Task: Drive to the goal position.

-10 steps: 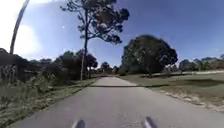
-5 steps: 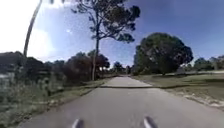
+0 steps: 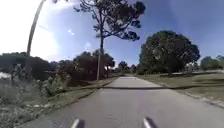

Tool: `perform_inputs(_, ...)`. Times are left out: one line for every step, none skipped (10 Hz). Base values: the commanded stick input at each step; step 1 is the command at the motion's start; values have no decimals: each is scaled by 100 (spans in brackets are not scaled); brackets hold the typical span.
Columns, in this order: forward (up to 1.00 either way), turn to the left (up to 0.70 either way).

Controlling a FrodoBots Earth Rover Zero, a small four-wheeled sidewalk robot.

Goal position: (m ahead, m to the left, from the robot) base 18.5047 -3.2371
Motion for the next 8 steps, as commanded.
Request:
perform_inputs(70,0)
perform_inputs(70,0)
perform_inputs(70,0)
perform_inputs(70,0)
perform_inputs(70,0)
perform_inputs(70,0)
perform_inputs(70,0)
perform_inputs(70,0)
